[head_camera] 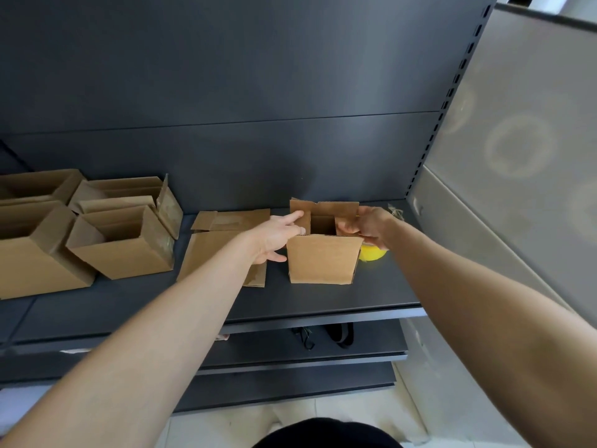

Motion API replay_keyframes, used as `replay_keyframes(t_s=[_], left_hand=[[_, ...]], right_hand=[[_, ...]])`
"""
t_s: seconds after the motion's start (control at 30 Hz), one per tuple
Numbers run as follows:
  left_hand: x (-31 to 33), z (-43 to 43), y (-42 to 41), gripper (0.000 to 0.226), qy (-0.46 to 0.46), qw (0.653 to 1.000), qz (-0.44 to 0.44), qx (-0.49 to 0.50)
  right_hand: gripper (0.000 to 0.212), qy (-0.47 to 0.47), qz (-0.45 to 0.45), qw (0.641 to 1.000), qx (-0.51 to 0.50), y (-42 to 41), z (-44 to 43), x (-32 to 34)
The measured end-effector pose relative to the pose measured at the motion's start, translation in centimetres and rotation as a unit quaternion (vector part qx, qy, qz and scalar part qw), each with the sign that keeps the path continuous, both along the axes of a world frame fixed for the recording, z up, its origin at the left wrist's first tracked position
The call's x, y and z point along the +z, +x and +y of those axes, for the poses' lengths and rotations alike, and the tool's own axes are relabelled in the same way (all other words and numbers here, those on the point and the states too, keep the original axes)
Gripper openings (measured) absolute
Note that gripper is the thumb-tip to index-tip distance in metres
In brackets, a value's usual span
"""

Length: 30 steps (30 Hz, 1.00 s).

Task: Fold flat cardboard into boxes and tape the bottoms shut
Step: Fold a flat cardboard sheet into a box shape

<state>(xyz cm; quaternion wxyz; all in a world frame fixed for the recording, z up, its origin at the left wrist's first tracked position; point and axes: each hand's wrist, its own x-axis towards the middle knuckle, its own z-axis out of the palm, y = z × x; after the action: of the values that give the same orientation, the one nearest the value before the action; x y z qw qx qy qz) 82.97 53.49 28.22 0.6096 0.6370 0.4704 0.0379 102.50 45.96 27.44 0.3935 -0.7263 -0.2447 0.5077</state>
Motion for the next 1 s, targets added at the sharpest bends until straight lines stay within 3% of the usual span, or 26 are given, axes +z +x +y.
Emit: replay_keyframes(t_s=[0.23,0.47,0.6,0.7,0.8,0.9,0.93,1.0], left_hand=[[0.0,1.0,-1.6,0.093,-0.092,0.993,-0.059,-0.045],[-0.7,0.6,-1.0,0.068,-0.037,0.998,-0.052,0.004],[-1.2,-0.5,0.1,0.057,0.067,0.997,-0.025,0.019],[-1.9,-0.9,0.7,0.06,0.125,0.991,-0.015,0.04],[-1.9,-0.7,0.9,0.078,0.121,0.99,-0.014,0.069],[-1.6,-0.6,1.1,0.094,0.114,0.991,-0.018,0.062],[-1.6,-0.6,1.1,0.091,0.118,0.992,-0.015,0.052],[-1.8,-0.6,0.9,0.075,0.124,0.991,-0.009,0.049]], right_hand=[[0.021,0.015,-0.028,0.998,-0.047,-0.2,0.2,-0.5],[0.03,0.015,-0.007,0.999,-0.041,0.0,0.0,-0.3],[0.034,0.017,-0.006,0.999,-0.05,-0.2,0.0,-0.2],[0.037,0.03,0.052,0.996,-0.058,-0.2,-0.4,-0.2],[0.023,0.031,0.135,0.987,-0.084,0.1,-0.7,0.3],[0.04,0.024,0.143,0.986,-0.078,-0.1,-0.4,0.5],[0.047,0.02,0.128,0.988,-0.085,-0.2,-0.3,0.4],[0.041,0.021,0.109,0.989,-0.101,-0.6,-0.1,0.2]])
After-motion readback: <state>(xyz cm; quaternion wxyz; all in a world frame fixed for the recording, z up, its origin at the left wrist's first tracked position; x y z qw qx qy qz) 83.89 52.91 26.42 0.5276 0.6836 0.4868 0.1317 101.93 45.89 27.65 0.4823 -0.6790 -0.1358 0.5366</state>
